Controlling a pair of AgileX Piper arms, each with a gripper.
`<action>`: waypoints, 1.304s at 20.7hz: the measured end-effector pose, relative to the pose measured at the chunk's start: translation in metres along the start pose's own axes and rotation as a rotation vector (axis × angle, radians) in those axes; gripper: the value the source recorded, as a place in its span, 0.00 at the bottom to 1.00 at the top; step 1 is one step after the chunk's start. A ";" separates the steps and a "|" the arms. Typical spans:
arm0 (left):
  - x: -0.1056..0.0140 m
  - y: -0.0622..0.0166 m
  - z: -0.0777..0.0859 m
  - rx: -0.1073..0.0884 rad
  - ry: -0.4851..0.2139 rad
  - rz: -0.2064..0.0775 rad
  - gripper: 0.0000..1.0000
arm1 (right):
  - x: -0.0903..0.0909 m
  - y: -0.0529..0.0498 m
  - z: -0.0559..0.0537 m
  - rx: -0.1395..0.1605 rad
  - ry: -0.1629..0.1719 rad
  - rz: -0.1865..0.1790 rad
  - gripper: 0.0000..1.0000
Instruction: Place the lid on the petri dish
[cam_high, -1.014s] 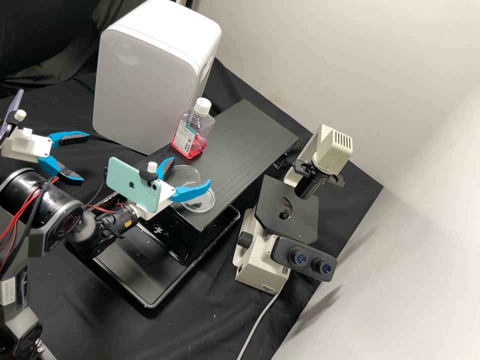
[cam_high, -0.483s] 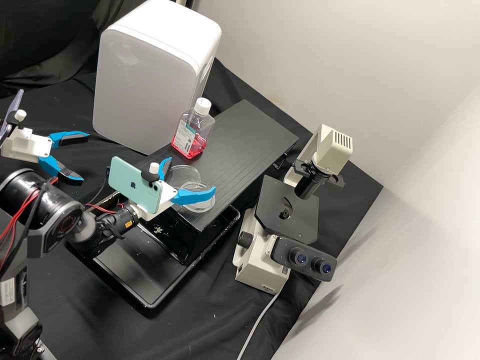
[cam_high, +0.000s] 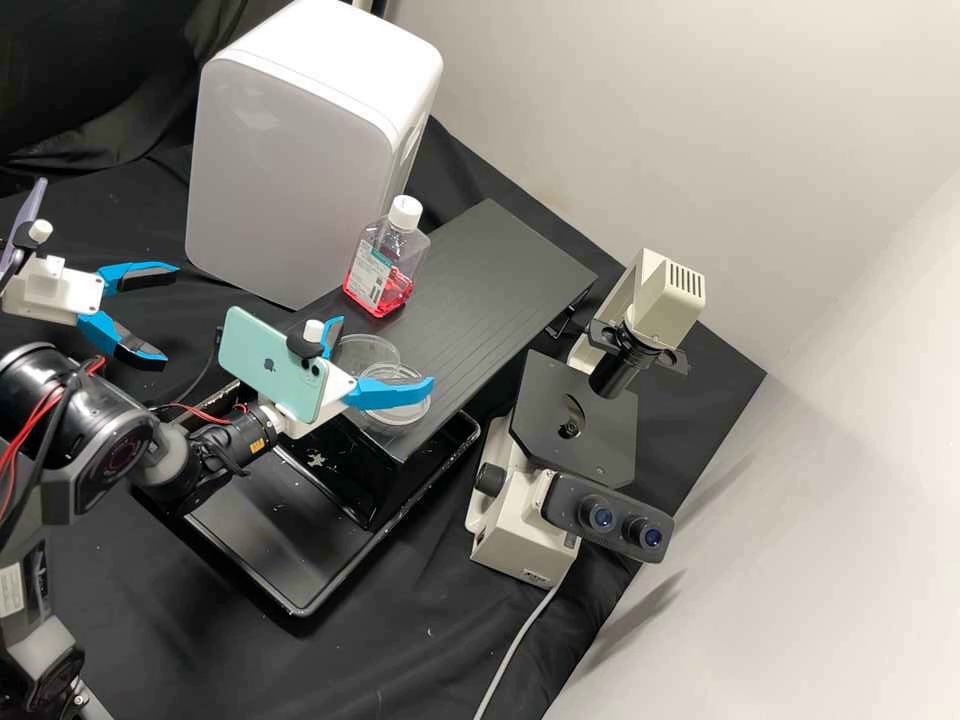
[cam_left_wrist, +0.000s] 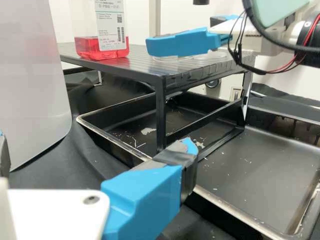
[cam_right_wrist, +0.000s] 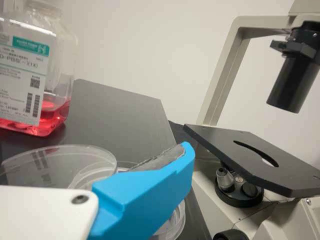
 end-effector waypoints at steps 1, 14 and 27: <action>0.000 0.0000 0.000 0.000 0.000 0.000 1.00 | 0.000 0.002 -0.001 0.002 0.004 0.006 1.00; 0.001 -0.0018 0.001 -0.002 -0.002 -0.007 1.00 | -0.005 -0.019 -0.022 -0.053 0.073 -0.065 1.00; 0.001 -0.0029 0.000 0.003 0.001 -0.011 1.00 | -0.021 -0.008 -0.019 -0.076 0.020 -0.024 1.00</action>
